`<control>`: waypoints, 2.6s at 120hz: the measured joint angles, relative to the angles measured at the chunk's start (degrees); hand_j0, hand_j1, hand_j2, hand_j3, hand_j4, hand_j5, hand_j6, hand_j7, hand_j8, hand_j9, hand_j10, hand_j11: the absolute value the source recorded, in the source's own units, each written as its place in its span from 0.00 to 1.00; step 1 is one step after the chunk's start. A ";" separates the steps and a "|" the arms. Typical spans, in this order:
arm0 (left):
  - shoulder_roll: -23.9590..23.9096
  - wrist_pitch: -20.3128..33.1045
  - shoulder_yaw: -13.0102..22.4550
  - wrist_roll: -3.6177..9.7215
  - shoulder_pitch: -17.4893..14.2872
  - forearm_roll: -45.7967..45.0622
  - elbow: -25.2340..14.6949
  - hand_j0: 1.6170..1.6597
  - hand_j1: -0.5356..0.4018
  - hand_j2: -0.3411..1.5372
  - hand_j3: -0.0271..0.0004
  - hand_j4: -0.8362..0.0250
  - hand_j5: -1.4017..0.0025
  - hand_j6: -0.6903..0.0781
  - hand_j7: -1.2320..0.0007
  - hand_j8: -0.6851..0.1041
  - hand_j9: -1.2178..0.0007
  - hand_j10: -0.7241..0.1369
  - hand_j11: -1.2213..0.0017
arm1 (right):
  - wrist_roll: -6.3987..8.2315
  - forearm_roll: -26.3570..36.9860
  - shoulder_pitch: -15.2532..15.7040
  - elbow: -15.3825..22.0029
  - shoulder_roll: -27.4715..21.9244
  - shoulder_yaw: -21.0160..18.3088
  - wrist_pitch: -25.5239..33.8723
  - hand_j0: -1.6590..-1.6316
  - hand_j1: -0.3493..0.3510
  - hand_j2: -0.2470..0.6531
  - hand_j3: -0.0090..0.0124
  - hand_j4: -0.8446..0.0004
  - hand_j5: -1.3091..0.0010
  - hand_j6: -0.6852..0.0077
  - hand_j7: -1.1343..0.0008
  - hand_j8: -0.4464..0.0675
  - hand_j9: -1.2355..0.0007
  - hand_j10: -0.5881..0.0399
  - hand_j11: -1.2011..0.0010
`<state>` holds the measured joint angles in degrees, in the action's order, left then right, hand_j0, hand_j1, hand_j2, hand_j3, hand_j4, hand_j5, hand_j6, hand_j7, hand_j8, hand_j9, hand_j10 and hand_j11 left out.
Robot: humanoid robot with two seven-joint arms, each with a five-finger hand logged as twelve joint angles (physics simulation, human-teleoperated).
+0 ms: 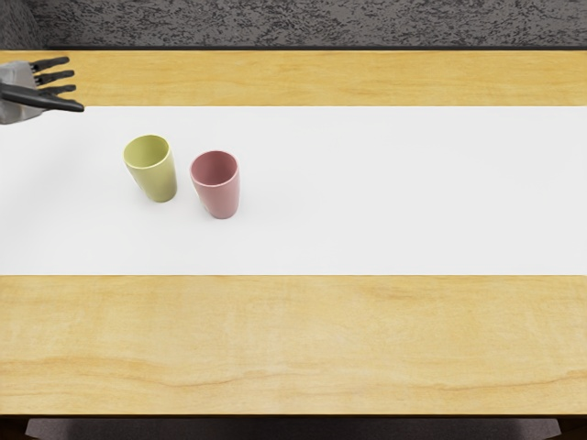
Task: Pick up cup and place in cup with left hand
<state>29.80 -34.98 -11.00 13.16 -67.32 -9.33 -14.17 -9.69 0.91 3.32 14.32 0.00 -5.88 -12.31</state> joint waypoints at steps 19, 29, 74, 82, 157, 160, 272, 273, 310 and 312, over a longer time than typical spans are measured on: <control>0.15 -0.02 0.95 2.12 -2.22 0.34 0.04 0.95 0.94 0.18 0.99 0.97 1.00 0.90 1.00 0.87 1.00 0.84 1.00 | -0.05 -0.09 -0.05 -0.22 0.00 -0.53 0.00 0.06 0.03 0.27 0.42 0.98 0.98 0.97 0.98 0.84 0.98 0.91 0.98; -0.27 -0.02 1.68 4.58 -5.17 1.05 0.08 0.95 0.94 0.18 0.99 0.97 1.00 0.90 1.00 0.87 1.00 0.84 1.00 | -0.06 -0.12 -0.06 -0.29 0.00 -0.58 0.00 0.05 0.03 0.27 0.42 0.98 0.98 0.97 0.98 0.84 0.98 0.91 0.98; -10.57 -0.02 12.72 6.67 -16.70 20.31 -8.64 0.96 0.94 0.18 0.99 0.97 1.00 0.90 1.00 0.87 1.00 0.84 1.00 | -0.06 -0.17 -0.08 -0.35 0.00 -0.63 0.00 0.04 0.03 0.27 0.42 0.98 0.98 0.97 0.98 0.84 0.98 0.91 0.98; -8.38 3.11 15.09 6.69 -18.60 26.41 -16.24 0.96 0.94 0.18 0.99 0.97 1.00 0.90 1.00 0.87 1.00 0.84 1.00 | -0.06 -0.16 -0.09 -0.35 0.00 -0.63 0.00 0.04 0.03 0.27 0.42 0.98 0.98 0.97 0.98 0.84 0.98 0.91 0.98; -1.64 38.14 30.50 6.53 -22.48 47.71 -56.90 0.96 0.83 0.19 0.99 0.87 0.92 0.78 0.91 0.75 0.91 0.74 0.91 | -0.06 -0.15 -0.09 -0.35 0.00 -0.63 0.00 0.04 0.03 0.27 0.42 0.98 0.98 0.97 0.98 0.84 0.98 0.91 0.98; -1.85 38.23 30.56 6.53 -22.44 47.89 -57.17 0.96 0.82 0.19 0.99 0.86 0.91 0.77 0.90 0.74 0.90 0.73 0.90 | -0.06 -0.15 -0.08 -0.35 0.00 -0.63 0.00 0.04 0.03 0.27 0.42 0.98 0.98 0.97 0.98 0.84 0.98 0.91 0.98; -5.42 41.95 31.73 6.84 -20.56 53.10 -59.50 0.94 0.41 0.26 0.99 0.50 0.59 0.50 0.53 0.42 0.52 0.33 0.52 | -0.06 -0.17 -0.08 -0.35 0.00 -0.63 0.00 0.04 0.03 0.27 0.42 0.98 0.98 0.97 0.98 0.84 0.98 0.91 0.98; -5.39 41.94 31.72 6.85 -20.64 53.09 -59.55 0.94 0.42 0.26 0.99 0.50 0.58 0.49 0.53 0.42 0.52 0.32 0.52 | -0.06 -0.16 -0.08 -0.35 0.00 -0.63 0.00 0.04 0.03 0.27 0.42 0.98 0.98 0.97 0.98 0.84 0.98 0.91 0.98; 1.74 41.04 30.60 7.03 -26.14 52.35 -65.24 0.90 0.40 0.27 0.99 0.54 0.52 0.54 0.46 0.46 0.45 0.27 0.45 | -0.06 -0.15 -0.07 -0.35 0.00 -0.63 0.00 0.04 0.03 0.27 0.42 0.98 0.98 0.97 0.98 0.84 0.98 0.91 0.98; 2.32 40.73 30.27 7.03 -26.18 52.31 -65.55 0.90 0.41 0.27 0.99 0.55 0.51 0.54 0.46 0.46 0.45 0.27 0.45 | -0.06 -0.16 -0.08 -0.35 0.00 -0.63 0.00 0.04 0.03 0.27 0.42 0.98 0.98 0.97 0.98 0.84 0.98 0.91 0.98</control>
<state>32.12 5.75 19.27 20.19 -93.50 42.97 -79.72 -9.76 0.75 3.24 13.97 0.00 -6.50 -12.30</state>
